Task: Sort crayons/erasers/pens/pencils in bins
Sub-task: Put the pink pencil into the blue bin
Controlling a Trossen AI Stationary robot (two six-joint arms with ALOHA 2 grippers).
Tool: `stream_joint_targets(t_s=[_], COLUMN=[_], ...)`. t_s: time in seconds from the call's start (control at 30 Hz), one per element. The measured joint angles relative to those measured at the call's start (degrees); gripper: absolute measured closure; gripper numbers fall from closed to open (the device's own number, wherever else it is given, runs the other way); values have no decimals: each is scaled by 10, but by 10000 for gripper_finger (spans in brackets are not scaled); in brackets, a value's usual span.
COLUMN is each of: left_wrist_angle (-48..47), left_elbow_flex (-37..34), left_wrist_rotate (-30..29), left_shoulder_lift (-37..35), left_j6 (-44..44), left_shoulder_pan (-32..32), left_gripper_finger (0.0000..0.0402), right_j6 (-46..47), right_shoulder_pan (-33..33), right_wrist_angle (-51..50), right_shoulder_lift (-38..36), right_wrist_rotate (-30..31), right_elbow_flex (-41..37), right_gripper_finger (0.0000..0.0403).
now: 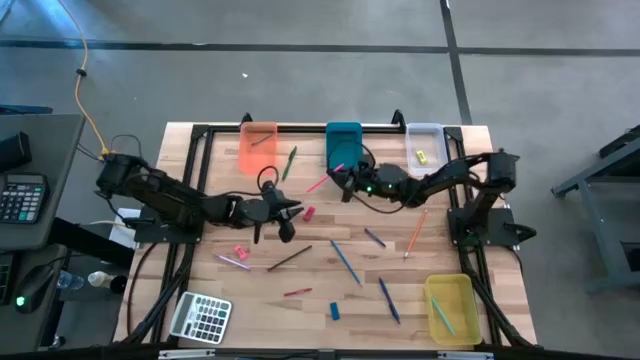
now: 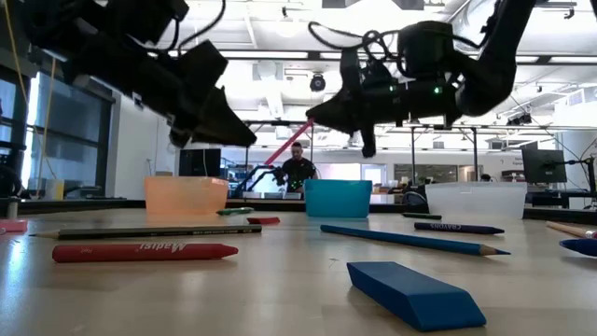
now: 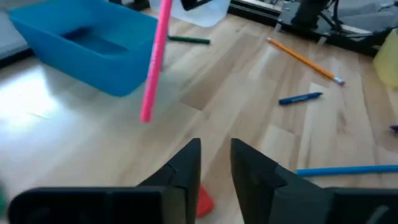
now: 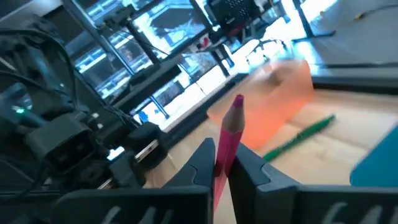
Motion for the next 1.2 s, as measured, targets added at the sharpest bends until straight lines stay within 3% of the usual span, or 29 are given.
stream_joint_targets(t_s=[0.1, 0.2, 0.3, 0.43, 0.53, 0.77, 0.97, 1.2], left_wrist_angle=[-23, 24, 103, 228, 285, 318, 319, 319], left_elbow_flex=[-8, -44, -97, -160, -186, -201, -201, -201], left_wrist_rotate=[1, 17, 65, 131, 136, 158, 168, 168], left_shoulder_lift=[-36, -62, -84, -88, -89, -89, -89, -89], left_j6=[57, 84, 80, 68, 69, 88, 102, 102], left_shoulder_pan=[3, 8, 35, 76, 105, 147, 158, 165], left_gripper_finger=[312, 327, 359, 397, 393, 400, 401, 401], right_j6=[-33, -92, -156, -218, -257, -316, -346, -362], right_shoulder_pan=[-25, -47, -69, -108, -143, -213, -241, -245], right_wrist_angle=[-70, -218, -412, -655, -809, -1049, -1162, -1219], right_shoulder_lift=[-49, -111, -154, -156, -114, 38, 154, 236], right_wrist_rotate=[-18, -19, -4, 0, -7, -108, -159, -182], right_elbow_flex=[6, 43, 115, 256, 363, 572, 689, 751], right_gripper_finger=[396, 395, 395, 395, 395, 396, 397, 397])
